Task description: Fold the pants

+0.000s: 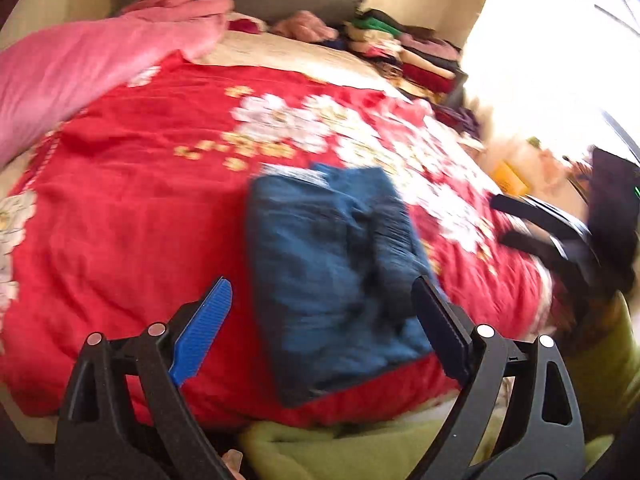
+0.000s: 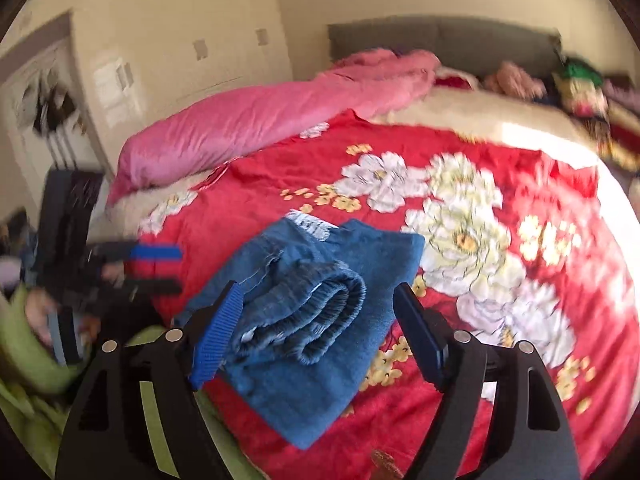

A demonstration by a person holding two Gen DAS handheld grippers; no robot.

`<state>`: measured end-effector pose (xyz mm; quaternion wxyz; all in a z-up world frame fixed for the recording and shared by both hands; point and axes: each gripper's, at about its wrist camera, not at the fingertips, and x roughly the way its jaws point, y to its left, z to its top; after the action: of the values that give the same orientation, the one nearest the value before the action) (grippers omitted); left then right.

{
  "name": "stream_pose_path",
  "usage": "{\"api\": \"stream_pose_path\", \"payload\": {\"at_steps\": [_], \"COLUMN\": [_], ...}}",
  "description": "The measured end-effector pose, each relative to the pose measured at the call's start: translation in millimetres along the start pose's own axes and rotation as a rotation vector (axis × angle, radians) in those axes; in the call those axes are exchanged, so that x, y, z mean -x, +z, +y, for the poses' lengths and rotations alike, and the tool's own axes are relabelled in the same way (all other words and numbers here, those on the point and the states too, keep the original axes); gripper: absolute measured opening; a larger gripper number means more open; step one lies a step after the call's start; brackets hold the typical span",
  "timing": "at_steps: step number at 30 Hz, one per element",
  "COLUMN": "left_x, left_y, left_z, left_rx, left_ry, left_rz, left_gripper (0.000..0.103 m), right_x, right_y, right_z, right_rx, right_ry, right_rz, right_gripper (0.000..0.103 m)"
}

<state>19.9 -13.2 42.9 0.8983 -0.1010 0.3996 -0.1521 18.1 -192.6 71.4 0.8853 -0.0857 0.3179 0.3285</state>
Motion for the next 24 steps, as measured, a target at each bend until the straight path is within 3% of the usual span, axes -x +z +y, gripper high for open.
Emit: {"api": "stream_pose_path", "payload": {"at_steps": [4,6,7,9,12,17,18,19,20,24], "left_x": [-6.4,-11.2,-16.4,-29.4,-48.9,-82.6,-88.5,-92.0,-93.8,-95.0], "left_y": [15.6,22.7,26.6,33.8,40.8,40.3,39.6,38.7,38.3,37.9], "left_z": [19.9,22.1,20.4,15.9,10.6,13.5,14.2,15.0,16.2,16.6], "left_rx": [0.042,0.041,0.031,0.007,-0.026,-0.047,-0.052,-0.052,-0.052,-0.056], "left_ry": [0.052,0.050,0.041,0.032,0.040,0.072,0.080,0.087,0.088,0.084], "left_rz": [0.009,0.024,0.038,0.072,0.110,0.186,0.197,0.203,0.206,0.201], "left_gripper": [0.083,0.057,0.052,0.046,0.045,0.045,0.045,0.045,0.045,0.046], "right_x": [-0.7,-11.2,-18.1,-31.5,-52.7,-94.0,-100.2,-105.5,-106.3,-90.0], "right_y": [-9.3,-11.9,-13.5,-15.5,-17.5,-20.3,-20.7,-20.7,-22.4,-23.6], "right_z": [42.8,57.5,65.1,78.6,93.6,107.3,108.0,107.3,107.5,104.5], "right_rx": [0.173,0.220,0.247,0.298,0.360,0.454,0.462,0.457,0.436,0.436], "right_ry": [0.069,0.101,0.119,0.144,0.175,0.172,0.172,0.199,0.247,0.310], "right_rz": [0.029,0.063,0.079,0.100,0.127,0.180,0.182,0.187,0.197,0.192], "right_gripper": [0.076,0.075,0.074,0.058,0.051,0.051,0.047,0.037,0.014,0.006]}}
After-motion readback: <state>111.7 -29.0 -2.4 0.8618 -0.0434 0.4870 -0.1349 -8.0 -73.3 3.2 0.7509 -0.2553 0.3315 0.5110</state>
